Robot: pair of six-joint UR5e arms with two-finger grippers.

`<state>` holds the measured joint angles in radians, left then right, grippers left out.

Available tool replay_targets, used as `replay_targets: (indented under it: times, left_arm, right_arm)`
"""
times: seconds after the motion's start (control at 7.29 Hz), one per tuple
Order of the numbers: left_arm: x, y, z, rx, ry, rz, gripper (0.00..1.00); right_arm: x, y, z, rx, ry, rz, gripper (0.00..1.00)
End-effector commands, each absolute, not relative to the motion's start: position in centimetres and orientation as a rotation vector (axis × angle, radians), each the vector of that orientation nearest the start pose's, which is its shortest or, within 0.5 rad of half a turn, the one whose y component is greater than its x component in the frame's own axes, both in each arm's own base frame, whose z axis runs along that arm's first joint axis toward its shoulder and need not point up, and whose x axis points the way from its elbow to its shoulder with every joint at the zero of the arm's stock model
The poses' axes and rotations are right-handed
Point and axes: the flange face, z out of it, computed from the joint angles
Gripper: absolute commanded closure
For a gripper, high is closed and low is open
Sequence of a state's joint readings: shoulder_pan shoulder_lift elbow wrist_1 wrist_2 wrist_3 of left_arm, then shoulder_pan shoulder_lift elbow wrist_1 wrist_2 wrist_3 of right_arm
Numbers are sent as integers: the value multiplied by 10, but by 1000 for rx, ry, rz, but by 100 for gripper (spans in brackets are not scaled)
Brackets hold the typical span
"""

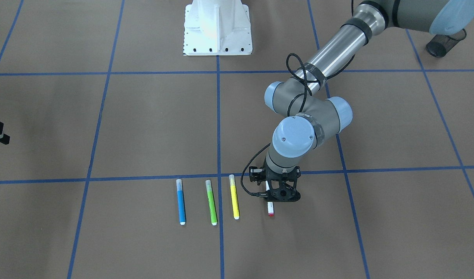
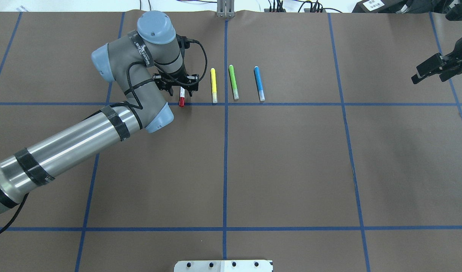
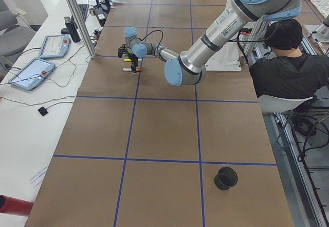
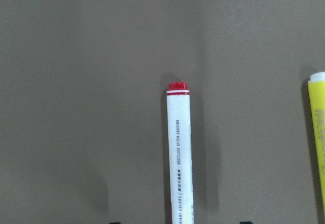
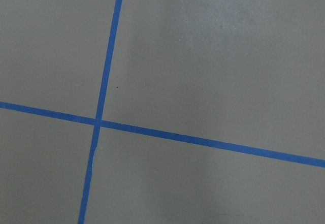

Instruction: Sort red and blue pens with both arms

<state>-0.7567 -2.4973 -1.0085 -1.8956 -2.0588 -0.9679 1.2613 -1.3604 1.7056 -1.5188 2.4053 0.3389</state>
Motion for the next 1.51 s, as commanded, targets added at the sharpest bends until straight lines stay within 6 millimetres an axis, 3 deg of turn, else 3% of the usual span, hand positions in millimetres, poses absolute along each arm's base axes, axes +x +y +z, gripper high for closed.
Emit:
replay_targets:
  times: [0.0, 0.55, 0.69, 0.82, 1.24, 1.37]
  left_arm:
    - [554, -636, 283, 58, 818, 28, 44]
    - [556, -635, 285, 53, 815, 28, 65]
    - [556, -635, 285, 53, 815, 28, 75]
    - [555, -634, 281, 54, 820, 22, 100]
    - [540, -640, 262, 45, 838, -46, 100]
    - [525, -649, 261, 33, 818, -73, 100]
  right_arm:
    - [-119, -567, 468, 92, -899, -139, 0]
    - [-119, -568, 472, 88, -898, -137, 0]
    - [-120, -568, 474, 86, -899, -136, 0]
    - [-120, -568, 474, 86, -898, -136, 0]
    - [-122, -575, 462, 103, -902, -144, 0]
    - [-126, -589, 444, 124, -906, -153, 0]
